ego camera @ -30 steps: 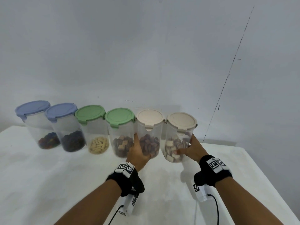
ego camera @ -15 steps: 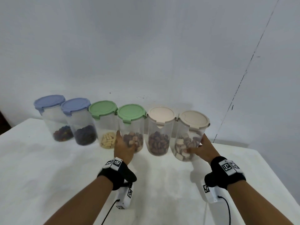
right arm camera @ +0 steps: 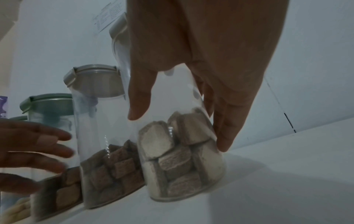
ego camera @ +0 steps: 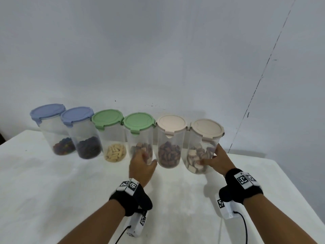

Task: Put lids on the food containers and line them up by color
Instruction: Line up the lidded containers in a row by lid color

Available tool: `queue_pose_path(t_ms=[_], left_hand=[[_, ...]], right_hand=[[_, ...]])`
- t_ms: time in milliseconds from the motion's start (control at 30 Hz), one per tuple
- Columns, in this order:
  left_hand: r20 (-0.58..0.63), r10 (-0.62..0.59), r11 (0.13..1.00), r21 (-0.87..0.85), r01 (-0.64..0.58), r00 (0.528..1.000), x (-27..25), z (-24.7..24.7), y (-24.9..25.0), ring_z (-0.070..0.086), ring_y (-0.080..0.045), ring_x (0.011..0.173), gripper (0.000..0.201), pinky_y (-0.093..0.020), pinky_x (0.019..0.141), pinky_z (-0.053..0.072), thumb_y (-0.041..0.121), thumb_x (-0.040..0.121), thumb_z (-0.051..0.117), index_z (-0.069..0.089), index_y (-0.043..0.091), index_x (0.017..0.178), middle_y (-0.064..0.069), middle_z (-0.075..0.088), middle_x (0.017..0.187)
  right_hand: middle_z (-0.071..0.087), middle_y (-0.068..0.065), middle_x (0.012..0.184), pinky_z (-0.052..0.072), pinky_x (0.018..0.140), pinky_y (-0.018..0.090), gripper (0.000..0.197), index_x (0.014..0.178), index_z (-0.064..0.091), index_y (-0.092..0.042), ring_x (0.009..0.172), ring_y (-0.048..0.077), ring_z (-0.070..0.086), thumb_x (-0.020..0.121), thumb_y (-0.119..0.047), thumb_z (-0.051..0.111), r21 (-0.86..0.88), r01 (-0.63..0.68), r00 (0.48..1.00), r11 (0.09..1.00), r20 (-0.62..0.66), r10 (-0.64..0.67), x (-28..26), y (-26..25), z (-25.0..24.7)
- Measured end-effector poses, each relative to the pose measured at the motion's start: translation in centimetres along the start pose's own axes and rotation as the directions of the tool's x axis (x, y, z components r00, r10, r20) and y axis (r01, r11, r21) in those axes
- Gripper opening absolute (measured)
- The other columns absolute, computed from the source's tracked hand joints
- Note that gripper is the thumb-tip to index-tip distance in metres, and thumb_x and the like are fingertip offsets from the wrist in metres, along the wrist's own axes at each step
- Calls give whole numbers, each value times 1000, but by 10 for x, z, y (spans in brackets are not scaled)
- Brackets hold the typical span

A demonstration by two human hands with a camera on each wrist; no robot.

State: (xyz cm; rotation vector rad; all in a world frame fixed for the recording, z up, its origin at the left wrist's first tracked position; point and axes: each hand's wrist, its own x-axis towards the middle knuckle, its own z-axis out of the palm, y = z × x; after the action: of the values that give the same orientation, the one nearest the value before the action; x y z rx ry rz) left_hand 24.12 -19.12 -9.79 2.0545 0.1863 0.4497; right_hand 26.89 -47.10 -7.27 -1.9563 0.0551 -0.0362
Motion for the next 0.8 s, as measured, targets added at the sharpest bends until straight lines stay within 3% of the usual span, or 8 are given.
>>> queue_pose_path(t_ms=[67, 167, 267, 333, 433, 533, 633, 800], left_hand=[[106, 63, 996, -73, -55, 992, -6, 11, 15, 54, -21, 78, 42, -24, 68, 41, 13, 71, 82, 52, 11, 100, -3, 55, 86], [219, 29, 990, -143, 2, 975, -7, 30, 38, 56, -19, 105, 87, -15, 85, 39, 18, 67, 87, 36, -2, 136, -4, 56, 113], [228, -30, 988, -142, 64, 973, -3, 45, 46, 48, -27, 130, 118, -33, 106, 39, 28, 66, 87, 9, 9, 153, -10, 46, 142], [195, -59, 987, -139, 87, 979, 0, 49, 50, 52, -26, 126, 117, -32, 101, 45, 22, 69, 86, 5, 18, 154, -9, 50, 140], [147, -98, 983, -139, 119, 984, 2, 50, 55, 55, -24, 116, 98, -16, 86, 48, 9, 78, 76, 13, 15, 153, -9, 53, 132], [102, -73, 993, -89, 82, 992, 3, 49, 53, 47, -31, 128, 92, -37, 106, 42, 18, 78, 78, 21, 13, 150, -14, 44, 143], [92, -100, 991, -79, 107, 991, 3, 51, 55, 50, -22, 120, 89, -28, 95, 43, 12, 79, 76, 22, 11, 149, -4, 48, 133], [58, -100, 994, -39, 102, 993, 4, 58, 52, 55, -30, 121, 90, -45, 98, 49, 12, 76, 79, 22, 15, 145, -10, 57, 127]], right_hand=[[55, 4, 127, 44, 103, 42, 123, 140, 37, -18, 119, 21, 53, 31, -37, 89, 3, 0, 1000, 1000, -10, 0, 0, -1, 0], [54, 5, 128, 44, 103, 43, 124, 140, 37, -19, 119, 23, 54, 30, -37, 90, -2, -5, 1000, 1000, -18, 5, 0, -2, 0], [53, 5, 127, 44, 102, 40, 122, 142, 35, -18, 120, 23, 53, 34, -32, 90, -2, -18, 999, 1000, -27, 18, 0, -1, -2], [50, 4, 130, 44, 98, 35, 117, 142, 34, -18, 121, 22, 50, 39, -25, 90, -1, -27, 999, 1000, -29, 27, -1, 0, -4], [49, 3, 129, 42, 93, 31, 113, 142, 34, -17, 121, 21, 50, 44, -21, 90, -1, -29, 999, 1000, -30, 29, -2, 1, -8], [48, 2, 125, 40, 90, 29, 111, 144, 31, -15, 117, 19, 48, 50, -14, 91, -1, -41, 999, 999, -33, 41, -3, -1, -9], [47, 4, 122, 38, 88, 28, 106, 145, 27, -13, 114, 19, 48, 58, -5, 87, -4, -58, 998, 998, -35, 58, -4, -5, -9], [46, 10, 134, 40, 91, 30, 105, 146, 27, -13, 114, 19, 47, 59, -3, 87, 1, -81, 996, 997, -33, 81, -6, -9, -9]])
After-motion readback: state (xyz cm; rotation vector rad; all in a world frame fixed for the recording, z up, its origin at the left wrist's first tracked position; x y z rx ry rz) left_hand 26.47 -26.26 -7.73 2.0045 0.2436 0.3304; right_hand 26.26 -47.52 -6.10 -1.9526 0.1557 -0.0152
